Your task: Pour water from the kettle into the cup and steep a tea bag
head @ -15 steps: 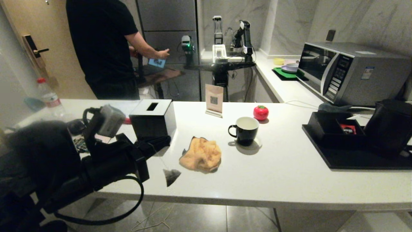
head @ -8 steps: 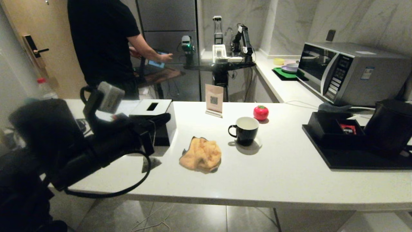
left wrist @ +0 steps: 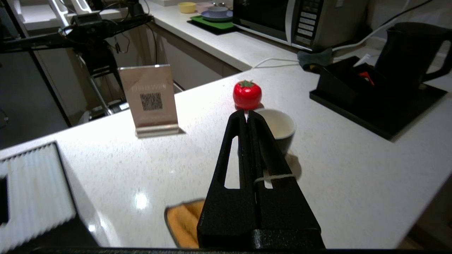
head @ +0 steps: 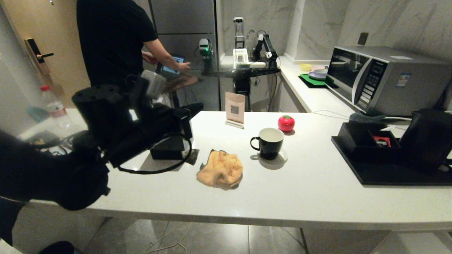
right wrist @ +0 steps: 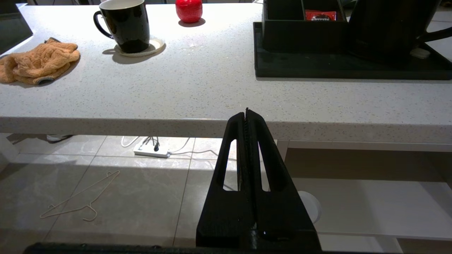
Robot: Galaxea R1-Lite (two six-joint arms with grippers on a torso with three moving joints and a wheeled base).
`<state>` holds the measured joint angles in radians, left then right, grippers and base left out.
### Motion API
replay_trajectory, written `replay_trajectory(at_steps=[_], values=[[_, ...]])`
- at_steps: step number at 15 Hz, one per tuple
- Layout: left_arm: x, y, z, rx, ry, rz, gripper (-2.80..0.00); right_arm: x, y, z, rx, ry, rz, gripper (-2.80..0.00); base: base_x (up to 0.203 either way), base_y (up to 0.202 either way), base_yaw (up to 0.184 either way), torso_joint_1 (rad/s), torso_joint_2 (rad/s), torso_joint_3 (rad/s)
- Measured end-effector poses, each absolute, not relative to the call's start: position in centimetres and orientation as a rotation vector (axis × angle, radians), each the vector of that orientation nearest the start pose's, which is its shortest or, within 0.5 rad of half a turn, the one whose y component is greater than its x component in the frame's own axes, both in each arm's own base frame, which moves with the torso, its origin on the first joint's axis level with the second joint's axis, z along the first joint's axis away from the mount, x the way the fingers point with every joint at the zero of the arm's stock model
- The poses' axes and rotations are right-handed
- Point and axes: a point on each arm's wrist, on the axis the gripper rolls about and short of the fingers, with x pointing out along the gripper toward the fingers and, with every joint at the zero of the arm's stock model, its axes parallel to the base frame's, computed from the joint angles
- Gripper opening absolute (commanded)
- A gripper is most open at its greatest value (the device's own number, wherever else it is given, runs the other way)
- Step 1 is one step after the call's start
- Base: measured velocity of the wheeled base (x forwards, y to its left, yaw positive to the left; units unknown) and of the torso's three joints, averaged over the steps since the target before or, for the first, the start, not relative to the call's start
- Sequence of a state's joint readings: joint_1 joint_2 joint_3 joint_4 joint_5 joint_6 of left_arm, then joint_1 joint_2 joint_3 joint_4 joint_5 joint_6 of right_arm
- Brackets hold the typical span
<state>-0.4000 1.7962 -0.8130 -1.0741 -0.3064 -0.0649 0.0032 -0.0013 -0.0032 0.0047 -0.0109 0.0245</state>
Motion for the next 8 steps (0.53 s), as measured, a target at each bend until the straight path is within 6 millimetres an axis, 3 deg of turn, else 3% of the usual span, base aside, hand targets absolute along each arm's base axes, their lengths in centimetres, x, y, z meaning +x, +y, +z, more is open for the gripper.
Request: replay_trajectory(at_steps=[8], values=[[36.6,-18.8,20.6,-0.051,-0.052,-0.772,-2.80,-2.3,0.0,7.6,0.024,0.000,-0.008,-2.80,0.000,0.000,0.000,0.000,0.00,0.000]])
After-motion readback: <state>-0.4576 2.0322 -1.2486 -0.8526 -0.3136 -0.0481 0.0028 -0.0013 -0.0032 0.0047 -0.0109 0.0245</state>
